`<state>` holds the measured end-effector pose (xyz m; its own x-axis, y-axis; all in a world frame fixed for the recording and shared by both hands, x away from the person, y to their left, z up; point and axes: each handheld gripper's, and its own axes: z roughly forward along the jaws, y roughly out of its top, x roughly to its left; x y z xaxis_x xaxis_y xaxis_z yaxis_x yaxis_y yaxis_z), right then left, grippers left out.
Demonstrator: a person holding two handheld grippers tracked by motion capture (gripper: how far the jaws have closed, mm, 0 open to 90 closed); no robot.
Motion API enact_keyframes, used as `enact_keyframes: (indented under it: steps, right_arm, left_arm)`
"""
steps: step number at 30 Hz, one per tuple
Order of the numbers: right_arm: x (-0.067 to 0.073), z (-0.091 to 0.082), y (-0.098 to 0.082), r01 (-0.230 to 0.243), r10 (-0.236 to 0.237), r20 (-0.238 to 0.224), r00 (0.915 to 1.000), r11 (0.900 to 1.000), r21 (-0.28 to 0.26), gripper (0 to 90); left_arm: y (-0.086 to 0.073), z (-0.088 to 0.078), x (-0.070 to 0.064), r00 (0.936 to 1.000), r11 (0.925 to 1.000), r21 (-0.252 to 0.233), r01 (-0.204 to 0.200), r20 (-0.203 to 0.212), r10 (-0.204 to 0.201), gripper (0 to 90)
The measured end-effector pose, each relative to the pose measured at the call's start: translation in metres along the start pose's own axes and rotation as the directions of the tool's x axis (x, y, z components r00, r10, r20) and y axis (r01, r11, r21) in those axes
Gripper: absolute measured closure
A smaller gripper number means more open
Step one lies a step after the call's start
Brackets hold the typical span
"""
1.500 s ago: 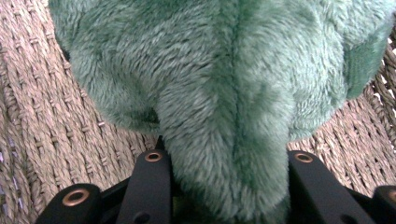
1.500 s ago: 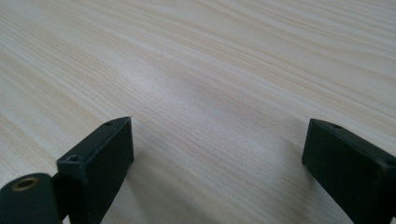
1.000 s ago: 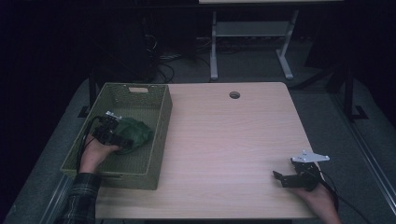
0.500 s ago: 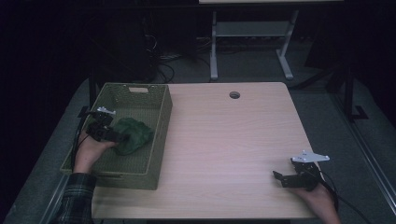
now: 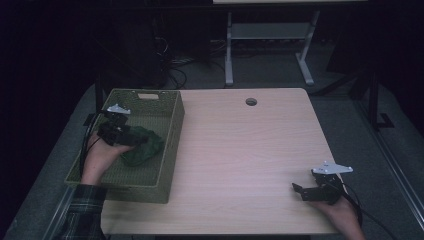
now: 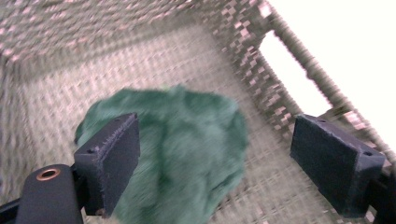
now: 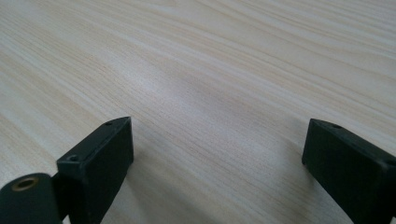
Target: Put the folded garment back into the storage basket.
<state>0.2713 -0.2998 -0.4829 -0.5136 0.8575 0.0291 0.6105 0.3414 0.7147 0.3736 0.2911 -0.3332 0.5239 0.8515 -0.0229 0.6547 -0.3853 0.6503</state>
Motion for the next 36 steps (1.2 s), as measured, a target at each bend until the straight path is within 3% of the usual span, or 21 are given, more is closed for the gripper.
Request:
enact_keyframes:
  steps: [8,15,21,32,36]
  right_arm:
    - [0.0,0.0,0.0,-0.001,0.001,0.0,1.0,1.0,0.0,8.5]
    - [0.0,0.0,0.0,-0.001,0.001,0.0,1.0,1.0,0.0,8.5]
    - [0.0,0.0,0.0,-0.001,0.001,0.0,1.0,1.0,0.0,8.5]
    - [0.0,0.0,0.0,0.0,0.0,0.0,1.0,1.0,0.0,8.5]
    - [0.0,0.0,0.0,0.0,0.0,0.0,1.0,1.0,0.0,8.5]
  left_arm:
    - [0.019,-0.001,-0.029,0.998,0.9975,-0.059,-0.039,0.048,0.041,15.3]
    - [0.033,0.004,-0.056,0.9915,0.9934,-0.092,-0.068,0.104,0.077,15.3]
    - [0.041,0.016,-0.084,0.9845,0.9902,-0.122,-0.067,0.153,0.086,15.6]
    - [0.04,0.043,-0.136,0.9708,0.9837,-0.153,-0.095,0.204,0.125,15.6]
    - [0.034,0.056,-0.151,0.9676,0.9794,-0.164,-0.118,0.203,0.15,15.6]
